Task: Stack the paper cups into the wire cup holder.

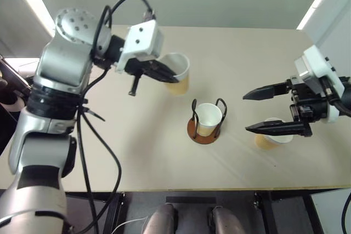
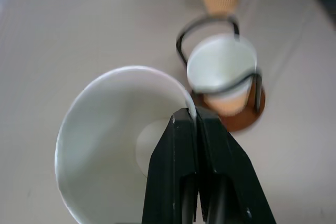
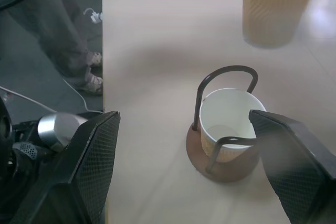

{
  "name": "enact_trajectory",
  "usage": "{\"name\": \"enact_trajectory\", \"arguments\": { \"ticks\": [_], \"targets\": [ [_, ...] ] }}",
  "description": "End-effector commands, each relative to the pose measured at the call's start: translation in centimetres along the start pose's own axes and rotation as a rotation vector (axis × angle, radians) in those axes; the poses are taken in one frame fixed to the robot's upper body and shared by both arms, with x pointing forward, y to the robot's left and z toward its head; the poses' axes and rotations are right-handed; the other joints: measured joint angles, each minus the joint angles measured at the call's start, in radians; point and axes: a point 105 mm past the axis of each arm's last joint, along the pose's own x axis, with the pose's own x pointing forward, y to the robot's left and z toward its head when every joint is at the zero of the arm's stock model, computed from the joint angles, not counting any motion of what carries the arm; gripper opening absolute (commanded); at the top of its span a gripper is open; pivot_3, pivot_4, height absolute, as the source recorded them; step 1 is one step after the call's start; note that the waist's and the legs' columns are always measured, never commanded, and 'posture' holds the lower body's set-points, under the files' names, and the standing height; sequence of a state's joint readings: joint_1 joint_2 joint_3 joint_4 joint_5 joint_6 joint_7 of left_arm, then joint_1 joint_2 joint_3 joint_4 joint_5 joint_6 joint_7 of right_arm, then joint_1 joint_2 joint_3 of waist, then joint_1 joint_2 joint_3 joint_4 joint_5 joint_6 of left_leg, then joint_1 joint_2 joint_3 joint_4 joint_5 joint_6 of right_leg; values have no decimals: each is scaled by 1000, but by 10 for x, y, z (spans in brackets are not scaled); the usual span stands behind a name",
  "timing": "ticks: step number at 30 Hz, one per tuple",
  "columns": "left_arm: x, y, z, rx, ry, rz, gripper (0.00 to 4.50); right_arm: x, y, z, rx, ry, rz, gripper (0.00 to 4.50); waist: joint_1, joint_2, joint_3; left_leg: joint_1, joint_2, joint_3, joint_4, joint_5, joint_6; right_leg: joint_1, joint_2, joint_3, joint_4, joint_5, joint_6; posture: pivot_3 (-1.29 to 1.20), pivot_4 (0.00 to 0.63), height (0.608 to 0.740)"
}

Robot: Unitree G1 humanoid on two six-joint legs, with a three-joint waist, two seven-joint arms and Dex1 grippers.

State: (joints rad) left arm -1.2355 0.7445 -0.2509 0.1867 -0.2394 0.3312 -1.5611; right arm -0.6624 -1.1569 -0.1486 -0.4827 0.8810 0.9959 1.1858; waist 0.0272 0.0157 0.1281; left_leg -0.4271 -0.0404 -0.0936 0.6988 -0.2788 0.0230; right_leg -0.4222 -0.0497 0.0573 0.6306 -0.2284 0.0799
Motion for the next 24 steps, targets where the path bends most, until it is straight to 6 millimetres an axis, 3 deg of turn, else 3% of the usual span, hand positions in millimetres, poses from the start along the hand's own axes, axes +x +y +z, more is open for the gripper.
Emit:
{"name": "enact_trajectory", "arguments": {
  "ticks": [1,16,24],
  "targets": [
    [0,6,16,52,-42,-19,21,-5,3,7,-38,15,-15,4089,-1,0,0,0,0,0,0,0,0,0,0,0,0,0,0,0,150,740],
    [34,-4,39,126,-118,-205,21,-17,2,-4,42,96,-81,4089,6,0,0,-1,0,0,0,0,0,0,0,0,-2,1,2,0,150,740],
    [51,-15,39,147,-134,-291,21,-17,3,-6,47,103,-96,4089,7,0,0,-1,0,0,0,0,0,0,0,0,-2,1,3,0,150,740]
  ]
}}
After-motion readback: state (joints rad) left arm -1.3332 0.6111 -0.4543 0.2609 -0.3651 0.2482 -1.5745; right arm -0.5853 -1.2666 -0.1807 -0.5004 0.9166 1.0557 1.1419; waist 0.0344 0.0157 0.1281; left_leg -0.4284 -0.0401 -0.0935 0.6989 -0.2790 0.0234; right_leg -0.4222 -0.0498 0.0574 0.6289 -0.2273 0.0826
